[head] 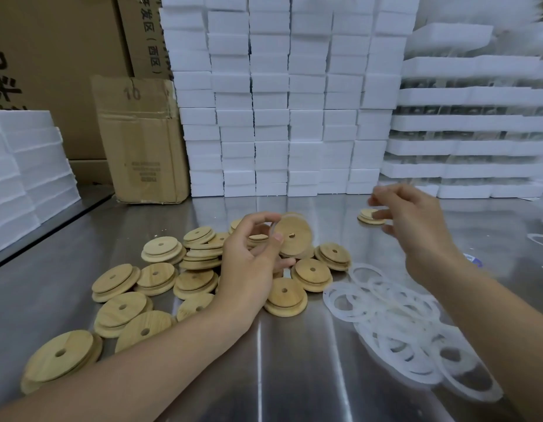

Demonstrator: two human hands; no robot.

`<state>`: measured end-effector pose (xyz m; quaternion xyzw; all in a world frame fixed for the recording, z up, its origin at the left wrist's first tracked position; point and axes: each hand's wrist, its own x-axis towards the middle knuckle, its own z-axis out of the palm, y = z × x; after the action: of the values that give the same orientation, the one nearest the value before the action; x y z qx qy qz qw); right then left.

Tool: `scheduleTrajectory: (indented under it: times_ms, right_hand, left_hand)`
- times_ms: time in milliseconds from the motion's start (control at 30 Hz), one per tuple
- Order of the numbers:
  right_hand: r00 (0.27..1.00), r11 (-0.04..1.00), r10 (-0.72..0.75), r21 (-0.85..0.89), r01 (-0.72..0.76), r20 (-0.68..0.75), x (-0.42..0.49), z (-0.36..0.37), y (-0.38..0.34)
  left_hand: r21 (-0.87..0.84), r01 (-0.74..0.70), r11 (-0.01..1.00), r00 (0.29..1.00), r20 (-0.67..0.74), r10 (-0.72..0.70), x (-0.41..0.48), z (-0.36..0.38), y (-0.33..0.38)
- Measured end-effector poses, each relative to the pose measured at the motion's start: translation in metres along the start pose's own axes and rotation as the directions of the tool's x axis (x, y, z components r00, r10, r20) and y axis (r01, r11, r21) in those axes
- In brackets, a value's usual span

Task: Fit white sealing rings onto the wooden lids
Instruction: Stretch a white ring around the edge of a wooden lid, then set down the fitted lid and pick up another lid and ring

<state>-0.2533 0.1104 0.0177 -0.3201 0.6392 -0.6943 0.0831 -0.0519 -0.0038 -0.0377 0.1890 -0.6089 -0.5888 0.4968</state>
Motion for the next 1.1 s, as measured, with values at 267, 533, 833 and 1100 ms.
scheduleTrajectory:
  times_ms: [267, 533, 833, 1100]
  right_hand:
    - [0.808, 0.966, 0.099, -0.251, 0.062, 0.581, -0.019, 0.02, 0.008]
    - [0.943, 0.871, 0.327, -0.408, -0.275, 0.061, 0.026, -0.039, 0.038]
    - [0.985, 0.641, 0.169, -0.762, -0.089, 0.027, 0.039, -0.044, 0.059]
    - [0.935, 0.861, 0.22, -0.506, -0.051, 0.279, 0.031, -0.04, 0.048]
  left_hand:
    - [0.047, -0.044, 0.998, 0.998, 0.041, 0.042, -0.001, 0.004, -0.002]
    - [0.174, -0.008, 0.985, 1.0, 0.022, 0.004, -0.006, 0.005, 0.004]
    - [0.171, -0.048, 0.984, 0.998, 0.044, 0.041, -0.006, 0.006, 0.005]
    - [0.203, -0.087, 0.975, 0.995, 0.059, 0.077, -0.005, 0.006, 0.005]
